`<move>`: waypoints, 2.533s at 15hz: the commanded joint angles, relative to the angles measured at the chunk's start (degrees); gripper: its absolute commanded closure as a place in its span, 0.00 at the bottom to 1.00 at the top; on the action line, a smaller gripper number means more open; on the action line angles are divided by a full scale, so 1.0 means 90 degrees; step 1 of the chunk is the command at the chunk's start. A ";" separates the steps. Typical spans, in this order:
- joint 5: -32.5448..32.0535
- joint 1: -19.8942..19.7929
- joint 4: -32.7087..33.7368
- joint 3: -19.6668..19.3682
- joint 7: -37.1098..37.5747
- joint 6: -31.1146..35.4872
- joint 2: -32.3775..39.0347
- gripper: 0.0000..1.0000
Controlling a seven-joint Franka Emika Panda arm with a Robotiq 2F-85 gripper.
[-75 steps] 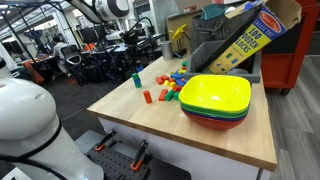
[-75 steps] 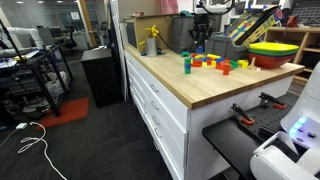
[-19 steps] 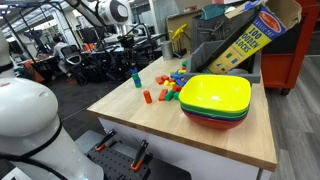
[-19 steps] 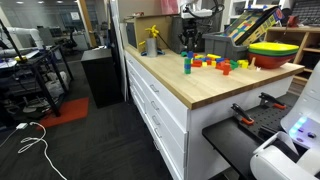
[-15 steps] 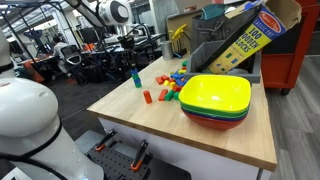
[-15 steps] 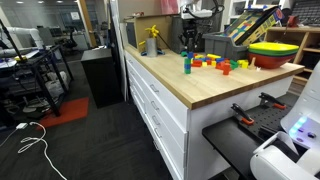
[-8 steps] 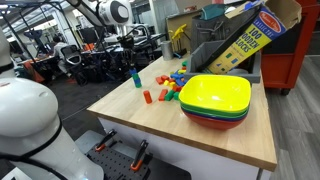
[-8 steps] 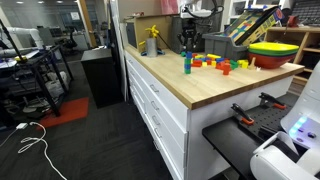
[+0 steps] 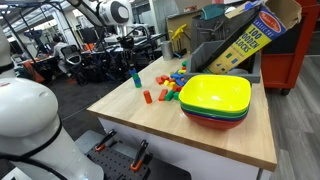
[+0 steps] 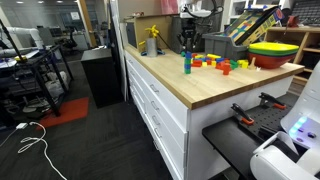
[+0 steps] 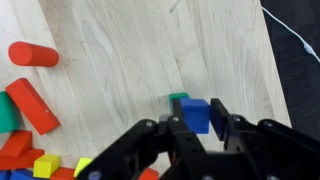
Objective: Pick up a blue block and stack it on the stack on the left of the table
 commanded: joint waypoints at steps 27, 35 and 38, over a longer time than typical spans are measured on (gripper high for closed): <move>-0.0006 -0.0009 0.0141 -0.0072 -0.0314 -0.0007 0.0230 0.81; 0.0080 -0.0013 0.0192 -0.0056 -0.0434 -0.0029 0.0196 0.92; 0.0076 -0.0015 0.0217 -0.0058 -0.0436 -0.0040 0.0204 0.92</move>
